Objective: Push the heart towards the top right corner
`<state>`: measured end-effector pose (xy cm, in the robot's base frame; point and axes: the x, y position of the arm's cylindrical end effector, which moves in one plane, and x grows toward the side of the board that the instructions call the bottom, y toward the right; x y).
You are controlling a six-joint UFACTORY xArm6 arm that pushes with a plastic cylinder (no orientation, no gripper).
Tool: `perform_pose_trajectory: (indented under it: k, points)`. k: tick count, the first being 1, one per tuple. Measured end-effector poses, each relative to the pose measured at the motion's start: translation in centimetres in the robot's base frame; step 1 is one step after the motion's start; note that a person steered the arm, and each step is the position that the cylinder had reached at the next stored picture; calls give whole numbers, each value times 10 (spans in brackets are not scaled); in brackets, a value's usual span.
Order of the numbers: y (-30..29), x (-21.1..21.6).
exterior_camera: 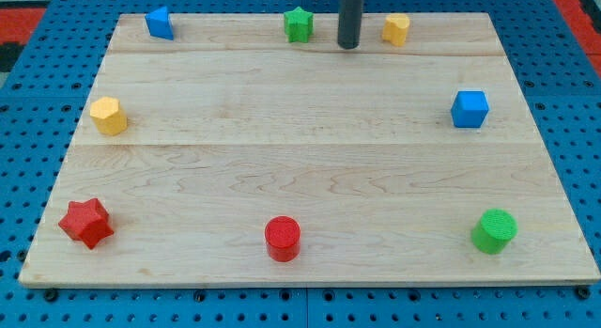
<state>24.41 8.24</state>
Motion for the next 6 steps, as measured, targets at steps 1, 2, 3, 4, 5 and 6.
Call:
perform_pose_trajectory:
  k: [1, 2, 3, 4, 5, 6]
  points:
    - [19, -7]
    - [19, -5]
    - [48, -5]
    - [89, -5]
    - [87, 15]
    - [56, 70]
